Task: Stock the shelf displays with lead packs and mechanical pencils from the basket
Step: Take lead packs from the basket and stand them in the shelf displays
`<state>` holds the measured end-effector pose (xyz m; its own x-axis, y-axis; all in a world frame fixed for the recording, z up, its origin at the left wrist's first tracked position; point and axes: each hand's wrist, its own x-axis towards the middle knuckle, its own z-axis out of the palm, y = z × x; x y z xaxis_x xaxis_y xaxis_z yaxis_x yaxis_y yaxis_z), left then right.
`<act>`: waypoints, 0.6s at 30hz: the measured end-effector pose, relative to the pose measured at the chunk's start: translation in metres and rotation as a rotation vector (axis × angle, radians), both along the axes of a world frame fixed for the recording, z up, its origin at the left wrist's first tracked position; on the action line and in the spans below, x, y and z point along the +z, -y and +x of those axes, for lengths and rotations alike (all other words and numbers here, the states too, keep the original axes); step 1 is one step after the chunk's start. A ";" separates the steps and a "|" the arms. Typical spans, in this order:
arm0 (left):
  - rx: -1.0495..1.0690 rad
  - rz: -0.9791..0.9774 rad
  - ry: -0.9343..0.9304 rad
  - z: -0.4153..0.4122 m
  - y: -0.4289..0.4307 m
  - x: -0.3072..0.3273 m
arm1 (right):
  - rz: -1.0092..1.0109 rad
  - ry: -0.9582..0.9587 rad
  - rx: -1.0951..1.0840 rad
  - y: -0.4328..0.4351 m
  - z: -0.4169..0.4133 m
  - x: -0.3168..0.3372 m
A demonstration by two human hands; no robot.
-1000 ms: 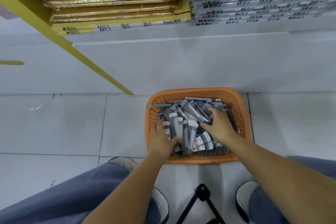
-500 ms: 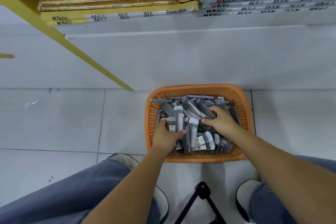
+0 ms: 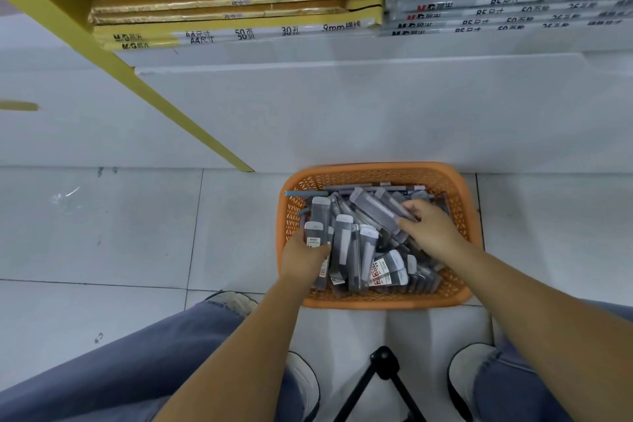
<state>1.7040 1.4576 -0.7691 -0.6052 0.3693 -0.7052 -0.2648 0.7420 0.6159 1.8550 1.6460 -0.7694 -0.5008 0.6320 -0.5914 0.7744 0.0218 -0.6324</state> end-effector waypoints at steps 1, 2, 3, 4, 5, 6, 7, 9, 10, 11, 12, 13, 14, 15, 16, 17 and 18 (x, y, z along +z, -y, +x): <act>0.048 0.020 0.024 -0.001 0.000 0.001 | 0.032 -0.012 0.013 0.000 0.002 0.003; 0.082 0.037 0.049 -0.002 0.000 0.002 | 0.060 -0.020 0.026 0.000 0.003 0.006; 0.105 0.053 0.073 -0.003 0.000 0.004 | 0.085 -0.025 0.036 0.001 0.004 0.009; 0.121 0.067 0.098 -0.004 -0.001 0.007 | 0.107 -0.026 0.042 0.002 0.005 0.011; 0.139 0.080 0.129 -0.004 -0.002 0.010 | 0.123 -0.020 0.048 0.002 0.005 0.013; 0.161 0.093 0.163 -0.004 -0.003 0.012 | 0.121 -0.014 0.052 0.003 0.005 0.014; 0.178 0.110 0.192 -0.003 -0.004 0.015 | 0.104 -0.010 0.056 0.005 0.004 0.015; 0.181 0.146 0.220 -0.002 -0.004 0.020 | 0.055 0.000 0.073 0.008 0.000 0.016; 0.168 0.166 0.228 0.000 -0.004 0.021 | 0.039 0.005 0.073 0.010 -0.002 0.016; 0.147 0.183 0.237 0.001 -0.003 0.022 | 0.030 0.005 0.057 0.013 -0.002 0.016; 0.128 0.199 0.251 0.002 -0.002 0.024 | 0.024 -0.006 0.024 0.016 -0.003 0.017; 0.116 0.212 0.271 0.002 -0.001 0.027 | 0.020 -0.029 -0.018 0.018 -0.002 0.020; 0.104 0.222 0.289 0.003 0.000 0.029 | 0.017 -0.062 -0.060 0.020 -0.002 0.024; 0.089 0.230 0.297 0.003 0.000 0.033 | 0.016 -0.098 -0.100 0.022 -0.001 0.030; 0.079 0.239 0.304 0.004 -0.001 0.038 | 0.015 -0.139 -0.138 0.023 -0.001 0.039; 0.079 0.255 0.317 0.004 -0.003 0.043 | 0.004 -0.188 -0.176 0.023 -0.001 0.049; 0.087 0.285 0.339 0.006 -0.006 0.050 | -0.026 -0.249 -0.222 0.023 -0.002 0.059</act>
